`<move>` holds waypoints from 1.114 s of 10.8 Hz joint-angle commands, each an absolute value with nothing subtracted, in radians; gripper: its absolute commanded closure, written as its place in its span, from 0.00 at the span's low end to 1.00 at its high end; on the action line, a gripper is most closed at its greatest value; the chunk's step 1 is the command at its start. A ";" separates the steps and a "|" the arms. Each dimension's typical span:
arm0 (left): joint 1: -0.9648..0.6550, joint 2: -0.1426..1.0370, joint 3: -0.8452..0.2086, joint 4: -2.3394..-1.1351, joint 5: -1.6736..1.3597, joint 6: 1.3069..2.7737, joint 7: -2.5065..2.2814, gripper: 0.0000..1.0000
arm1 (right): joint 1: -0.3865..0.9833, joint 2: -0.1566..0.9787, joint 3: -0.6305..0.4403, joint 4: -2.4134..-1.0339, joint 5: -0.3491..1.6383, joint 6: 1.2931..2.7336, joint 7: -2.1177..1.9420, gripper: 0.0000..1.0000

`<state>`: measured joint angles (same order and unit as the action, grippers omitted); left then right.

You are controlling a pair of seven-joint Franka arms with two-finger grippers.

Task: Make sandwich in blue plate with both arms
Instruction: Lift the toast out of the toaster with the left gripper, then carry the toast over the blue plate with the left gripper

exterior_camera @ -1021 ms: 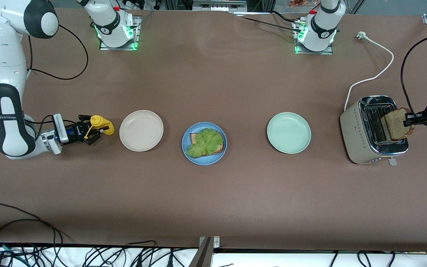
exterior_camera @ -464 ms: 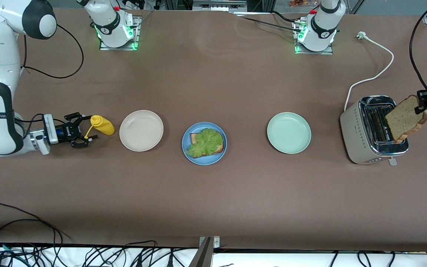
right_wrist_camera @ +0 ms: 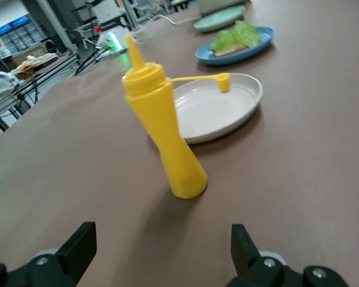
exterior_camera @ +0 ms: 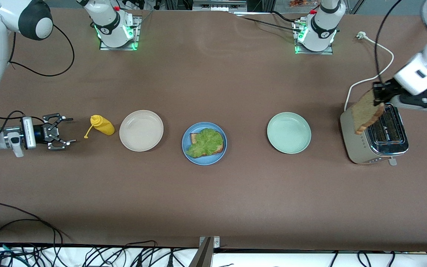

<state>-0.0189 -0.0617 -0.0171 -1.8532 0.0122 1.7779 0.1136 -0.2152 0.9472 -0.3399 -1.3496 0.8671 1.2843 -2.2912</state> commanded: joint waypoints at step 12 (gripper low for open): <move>-0.023 0.380 -0.667 -1.795 0.006 2.305 -0.882 1.00 | -0.042 0.694 -0.354 -1.028 0.291 1.272 -0.762 0.00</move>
